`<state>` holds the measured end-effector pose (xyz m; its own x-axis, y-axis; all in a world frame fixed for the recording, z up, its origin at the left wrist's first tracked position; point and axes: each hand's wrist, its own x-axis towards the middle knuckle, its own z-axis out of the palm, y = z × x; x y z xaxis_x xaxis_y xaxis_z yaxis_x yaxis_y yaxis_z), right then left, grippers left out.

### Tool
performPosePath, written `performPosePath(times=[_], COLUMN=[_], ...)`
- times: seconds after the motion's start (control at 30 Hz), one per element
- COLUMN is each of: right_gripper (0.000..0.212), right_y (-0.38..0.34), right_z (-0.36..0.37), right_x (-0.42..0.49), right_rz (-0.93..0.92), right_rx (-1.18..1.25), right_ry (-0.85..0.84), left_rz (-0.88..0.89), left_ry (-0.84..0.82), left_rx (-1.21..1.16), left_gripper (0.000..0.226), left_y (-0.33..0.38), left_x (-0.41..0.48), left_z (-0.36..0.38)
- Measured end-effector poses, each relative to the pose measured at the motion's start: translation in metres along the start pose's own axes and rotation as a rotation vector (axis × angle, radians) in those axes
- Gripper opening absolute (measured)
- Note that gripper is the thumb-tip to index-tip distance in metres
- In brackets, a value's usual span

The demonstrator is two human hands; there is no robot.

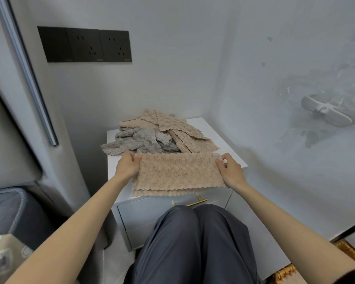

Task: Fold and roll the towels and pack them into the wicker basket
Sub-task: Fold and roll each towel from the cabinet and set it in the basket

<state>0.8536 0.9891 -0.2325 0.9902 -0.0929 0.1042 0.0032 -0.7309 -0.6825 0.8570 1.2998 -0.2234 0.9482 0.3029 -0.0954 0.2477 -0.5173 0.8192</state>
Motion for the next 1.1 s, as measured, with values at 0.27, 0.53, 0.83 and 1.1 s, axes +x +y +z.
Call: performPosePath(times=[0.27, 0.53, 0.83, 1.1], right_gripper=[0.016, 0.034, 0.034, 0.036], right_y=[0.009, 0.006, -0.02, -0.057], right_z=[0.007, 0.001, -0.004, -0.039], right_x=[-0.005, 0.002, 0.021, 0.022], right_rz=[-0.02, 0.141, 0.418, 0.107], right_rx=[-0.028, -0.181, -0.104, -0.369], right_ry=[0.013, 0.035, -0.224, -0.178], left_rz=[0.012, 0.131, 0.368, 0.322], left_ry=[-0.064, 0.017, -0.216, -0.363], left_rx=[0.078, 0.386, 0.714, 0.621], left_gripper=[0.019, 0.046, 0.049, 0.057], left_y=[-0.007, 0.0, 0.025, 0.029], left_x=[-0.003, -0.012, -0.009, -0.001], left_z=[-0.003, -0.004, 0.023, 0.008])
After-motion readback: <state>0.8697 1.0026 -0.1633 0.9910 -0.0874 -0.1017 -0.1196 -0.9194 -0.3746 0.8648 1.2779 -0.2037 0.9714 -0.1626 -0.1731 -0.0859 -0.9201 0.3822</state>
